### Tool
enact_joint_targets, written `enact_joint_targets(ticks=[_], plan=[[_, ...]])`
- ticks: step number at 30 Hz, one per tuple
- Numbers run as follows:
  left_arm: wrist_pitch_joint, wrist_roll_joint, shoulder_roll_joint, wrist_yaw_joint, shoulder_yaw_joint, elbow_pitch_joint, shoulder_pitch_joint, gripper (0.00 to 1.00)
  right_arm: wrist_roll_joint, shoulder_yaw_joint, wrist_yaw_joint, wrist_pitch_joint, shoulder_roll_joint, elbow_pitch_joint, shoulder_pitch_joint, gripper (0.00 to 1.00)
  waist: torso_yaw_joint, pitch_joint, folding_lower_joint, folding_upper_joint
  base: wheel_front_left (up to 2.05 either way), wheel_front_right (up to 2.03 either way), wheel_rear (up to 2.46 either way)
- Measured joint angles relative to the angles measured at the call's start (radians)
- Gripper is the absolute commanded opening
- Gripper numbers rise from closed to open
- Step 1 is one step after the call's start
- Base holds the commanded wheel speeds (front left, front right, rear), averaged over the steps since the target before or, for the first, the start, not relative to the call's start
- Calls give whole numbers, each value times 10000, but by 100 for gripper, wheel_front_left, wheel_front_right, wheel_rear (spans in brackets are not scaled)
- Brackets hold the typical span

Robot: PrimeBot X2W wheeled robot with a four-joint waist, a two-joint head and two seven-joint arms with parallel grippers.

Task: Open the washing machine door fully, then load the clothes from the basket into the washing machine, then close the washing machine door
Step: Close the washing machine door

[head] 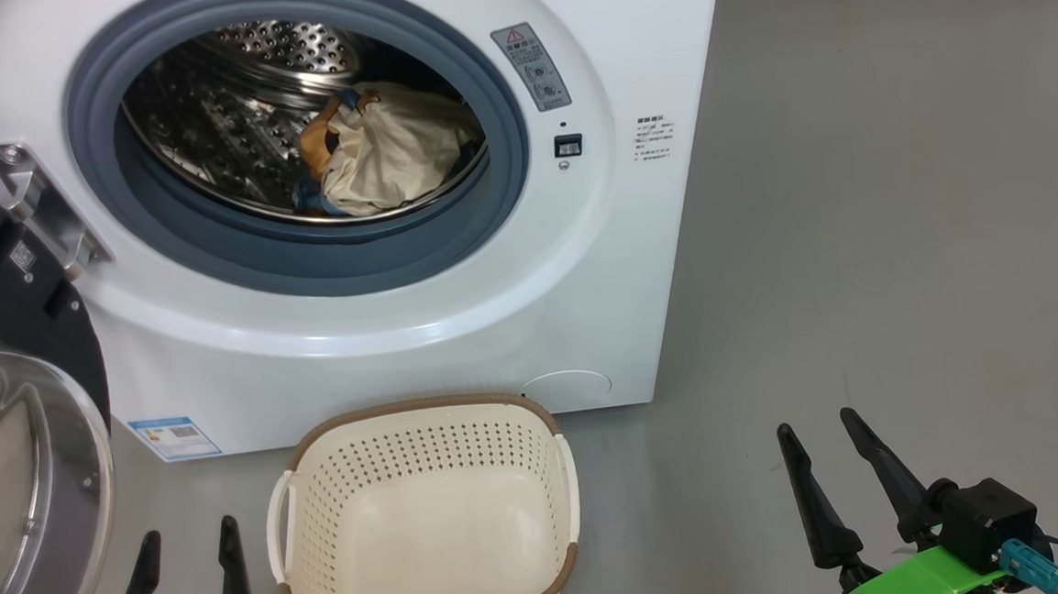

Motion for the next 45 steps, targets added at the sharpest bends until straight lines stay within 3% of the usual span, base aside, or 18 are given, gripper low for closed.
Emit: enact_joint_targets(ticks=[34, 45], plan=[[0, -4, -6, -86, -19, 2, -36, 100, 15, 50, 0, 0, 2, 82, 0, 100, -29, 11, 0, 0, -1, 1, 0], [0, -2, -10, -59, -29, 15, -122, 100, 100, 61, 0, 0, 2, 82, -1, 100, -9, 64, 0, 0, -105, 105, 0]])
